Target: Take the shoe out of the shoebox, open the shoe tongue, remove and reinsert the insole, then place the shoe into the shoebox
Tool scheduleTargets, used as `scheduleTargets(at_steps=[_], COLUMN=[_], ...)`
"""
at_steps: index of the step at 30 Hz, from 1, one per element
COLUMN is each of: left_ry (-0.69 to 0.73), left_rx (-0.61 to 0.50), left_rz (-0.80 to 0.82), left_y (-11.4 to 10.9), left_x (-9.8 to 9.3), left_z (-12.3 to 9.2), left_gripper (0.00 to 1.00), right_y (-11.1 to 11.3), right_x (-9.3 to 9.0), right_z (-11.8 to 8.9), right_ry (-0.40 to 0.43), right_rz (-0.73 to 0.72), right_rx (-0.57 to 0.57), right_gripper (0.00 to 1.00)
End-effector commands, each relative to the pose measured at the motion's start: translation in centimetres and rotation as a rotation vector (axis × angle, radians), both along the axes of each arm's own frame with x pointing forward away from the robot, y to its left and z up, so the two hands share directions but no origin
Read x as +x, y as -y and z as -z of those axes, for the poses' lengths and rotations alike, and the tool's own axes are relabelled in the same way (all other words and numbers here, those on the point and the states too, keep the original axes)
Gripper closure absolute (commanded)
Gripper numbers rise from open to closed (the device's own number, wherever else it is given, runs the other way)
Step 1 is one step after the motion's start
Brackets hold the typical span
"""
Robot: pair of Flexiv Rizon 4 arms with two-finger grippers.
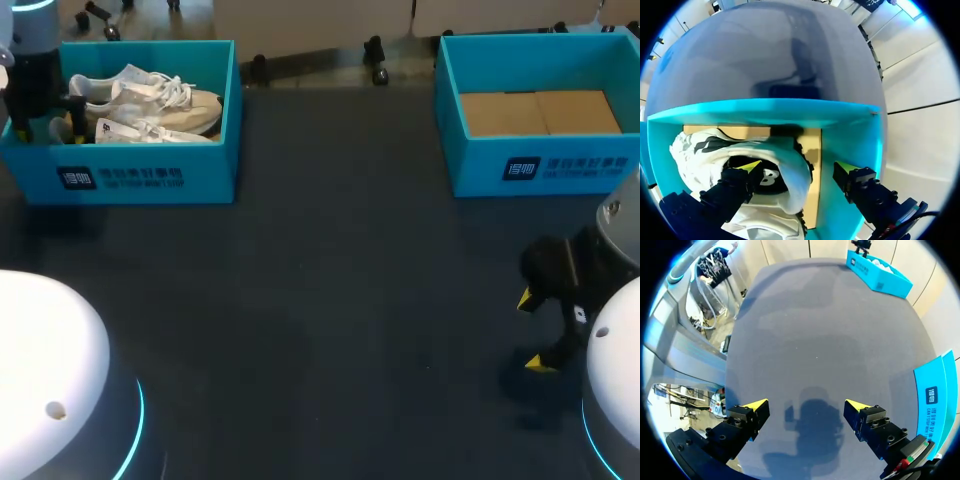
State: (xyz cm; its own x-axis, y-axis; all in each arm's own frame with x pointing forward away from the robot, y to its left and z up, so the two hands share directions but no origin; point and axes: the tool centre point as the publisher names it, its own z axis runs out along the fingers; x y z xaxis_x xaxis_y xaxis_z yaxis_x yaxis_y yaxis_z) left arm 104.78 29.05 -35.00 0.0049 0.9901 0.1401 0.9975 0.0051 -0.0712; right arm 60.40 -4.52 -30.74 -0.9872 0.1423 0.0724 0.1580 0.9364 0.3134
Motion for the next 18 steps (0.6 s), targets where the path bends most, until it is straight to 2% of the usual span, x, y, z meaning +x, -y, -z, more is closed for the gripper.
scheduleTargets(at_steps=[1, 10, 14, 18], left_ry=[-0.002, -0.012, -0.017, -0.020], left_rx=[0.000, -0.008, -0.020, -0.030], left_rz=[-0.002, -0.008, -0.014, -0.022], left_y=[0.0, -0.1, -0.3, -0.5], left_x=[0.4, 0.4, 0.5, 0.5], left_z=[0.7, 1.5, 1.7, 1.9], left_gripper=[0.12, 0.23, 0.21, 0.23], right_y=[0.0, 0.0, 0.0, 0.0], right_x=[-0.2, -0.2, -0.2, -0.2], right_z=[0.0, 0.0, 0.0, 0.0], right_ry=[0.003, 0.003, 0.003, 0.003], right_rz=[0.001, 0.001, 0.001, 0.001], right_rx=[-0.002, -0.002, -0.002, -0.002], right_gripper=[0.00, 0.00, 0.00, 0.00])
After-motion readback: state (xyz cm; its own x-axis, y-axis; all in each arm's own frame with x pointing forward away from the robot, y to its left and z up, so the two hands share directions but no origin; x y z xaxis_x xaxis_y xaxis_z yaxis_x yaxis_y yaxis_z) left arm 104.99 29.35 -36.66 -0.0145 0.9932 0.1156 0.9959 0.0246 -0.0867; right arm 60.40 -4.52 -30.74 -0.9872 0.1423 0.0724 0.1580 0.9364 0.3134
